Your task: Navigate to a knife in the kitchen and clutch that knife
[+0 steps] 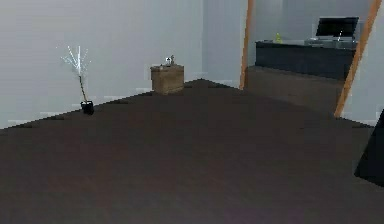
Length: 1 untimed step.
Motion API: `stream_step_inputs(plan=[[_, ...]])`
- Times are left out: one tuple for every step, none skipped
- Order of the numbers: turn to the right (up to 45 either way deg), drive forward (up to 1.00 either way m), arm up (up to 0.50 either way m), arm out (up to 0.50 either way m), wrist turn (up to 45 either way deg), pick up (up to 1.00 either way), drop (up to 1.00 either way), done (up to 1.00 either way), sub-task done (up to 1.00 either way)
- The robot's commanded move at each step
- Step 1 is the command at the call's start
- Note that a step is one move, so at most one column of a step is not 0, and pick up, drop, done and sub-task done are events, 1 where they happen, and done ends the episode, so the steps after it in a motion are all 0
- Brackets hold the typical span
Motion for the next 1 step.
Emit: stream_step_inputs(plan=[[-21.0, 0.0, 0.0, 0.0, 0.0, 0.0, 0.0, 0.0, 0.0]])
